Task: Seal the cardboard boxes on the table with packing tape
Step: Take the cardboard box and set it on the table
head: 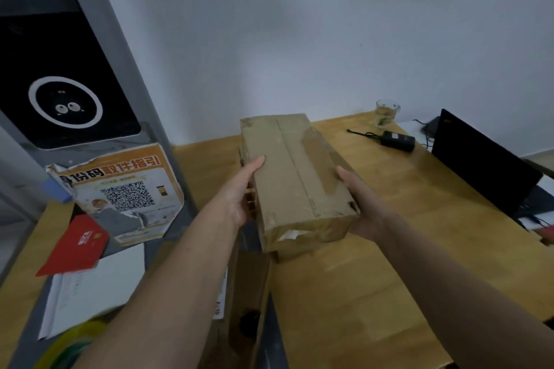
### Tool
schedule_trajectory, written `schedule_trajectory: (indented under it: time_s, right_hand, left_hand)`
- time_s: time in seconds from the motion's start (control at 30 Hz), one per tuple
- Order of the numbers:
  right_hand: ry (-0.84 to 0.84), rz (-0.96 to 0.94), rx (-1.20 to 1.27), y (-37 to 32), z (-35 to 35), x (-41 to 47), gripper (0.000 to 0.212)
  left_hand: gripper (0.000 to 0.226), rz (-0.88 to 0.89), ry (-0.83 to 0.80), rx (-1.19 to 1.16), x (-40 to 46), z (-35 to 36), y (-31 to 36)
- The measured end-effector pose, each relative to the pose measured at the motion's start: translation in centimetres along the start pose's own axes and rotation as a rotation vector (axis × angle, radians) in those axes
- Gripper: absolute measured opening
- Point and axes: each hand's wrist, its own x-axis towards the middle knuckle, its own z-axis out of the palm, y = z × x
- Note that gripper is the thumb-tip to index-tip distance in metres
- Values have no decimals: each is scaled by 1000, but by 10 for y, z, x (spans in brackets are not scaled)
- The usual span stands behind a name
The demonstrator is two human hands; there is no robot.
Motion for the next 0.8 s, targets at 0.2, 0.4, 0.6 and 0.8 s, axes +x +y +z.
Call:
schedule_trajectory:
  time_s: [0.2,0.4,0.6,0.8]
  right_hand:
    - [-49,21,83,-15,-54,47,67]
    - [-225,-79,143,-17,-106,83,81]
    - [-225,-176,200,3,-135,109,46]
    - [-334,-266,103,11,-145,79,57]
  left_hand:
    - [23,116,25,-113,42,50,-5]
    - [75,334,172,-30,92,95,-24]
    - [51,589,165,-80,112,105,-43]
    - [68,700,187,-51,88,109,-78]
